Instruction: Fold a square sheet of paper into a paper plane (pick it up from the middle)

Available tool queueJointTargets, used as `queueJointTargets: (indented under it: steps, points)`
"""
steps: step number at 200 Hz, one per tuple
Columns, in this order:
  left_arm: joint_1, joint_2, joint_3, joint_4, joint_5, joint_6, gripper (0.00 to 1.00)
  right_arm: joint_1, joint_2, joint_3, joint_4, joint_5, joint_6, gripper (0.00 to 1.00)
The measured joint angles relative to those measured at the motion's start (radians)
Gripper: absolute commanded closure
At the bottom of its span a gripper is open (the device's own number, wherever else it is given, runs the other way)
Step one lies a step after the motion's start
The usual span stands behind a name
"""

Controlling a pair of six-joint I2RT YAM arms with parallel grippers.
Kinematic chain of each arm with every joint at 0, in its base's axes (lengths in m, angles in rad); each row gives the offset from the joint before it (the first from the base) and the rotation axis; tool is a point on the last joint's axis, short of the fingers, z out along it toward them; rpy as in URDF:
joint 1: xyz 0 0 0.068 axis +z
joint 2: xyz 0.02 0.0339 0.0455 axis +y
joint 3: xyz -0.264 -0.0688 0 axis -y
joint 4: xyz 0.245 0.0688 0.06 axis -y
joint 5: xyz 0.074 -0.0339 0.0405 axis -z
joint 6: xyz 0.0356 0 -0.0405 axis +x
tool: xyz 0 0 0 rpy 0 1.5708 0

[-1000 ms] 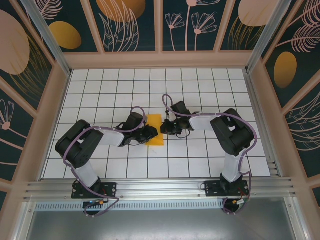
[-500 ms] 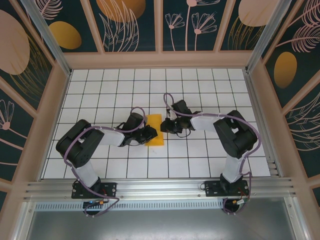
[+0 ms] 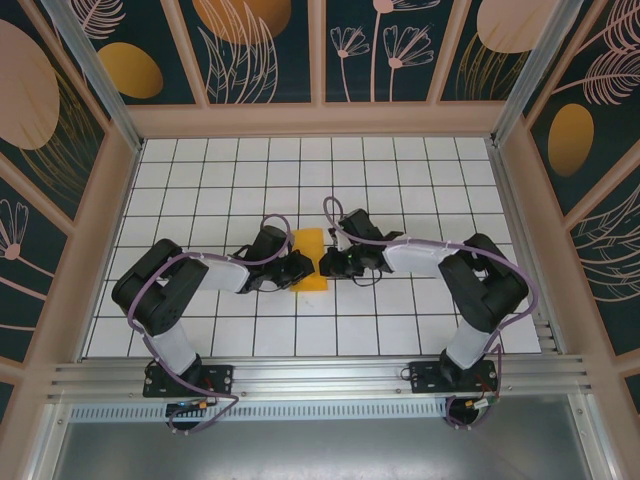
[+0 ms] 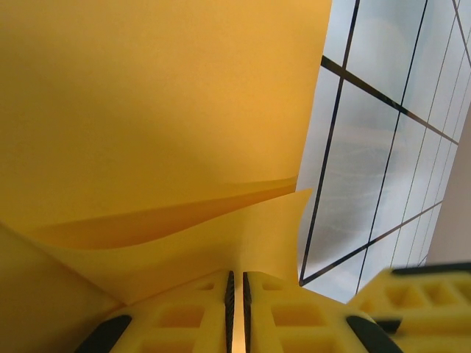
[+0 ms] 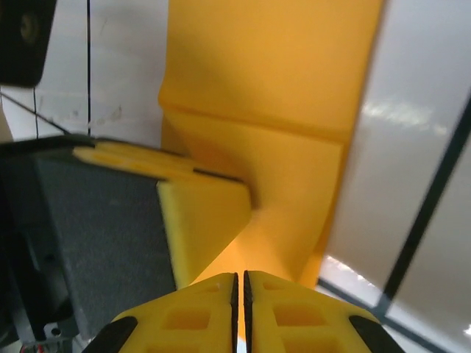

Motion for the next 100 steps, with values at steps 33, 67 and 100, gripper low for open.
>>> queueJointTargets:
  steps: [33, 67, 100]
  points:
    - [0.000, 0.000, 0.000, 0.000, -0.002, -0.002, 0.85, 0.021, 0.002, 0.000, -0.002, -0.017, 0.003, 0.86]
    - [0.000, 0.000, 0.000, 0.000, -0.003, -0.003, 0.85, 0.022, 0.008, -0.016, -0.006, -0.028, 0.003, 0.86]
    - [0.000, 0.000, 0.000, 0.000, -0.003, -0.006, 0.85, 0.022, 0.023, -0.034, -0.014, -0.028, 0.003, 0.86]
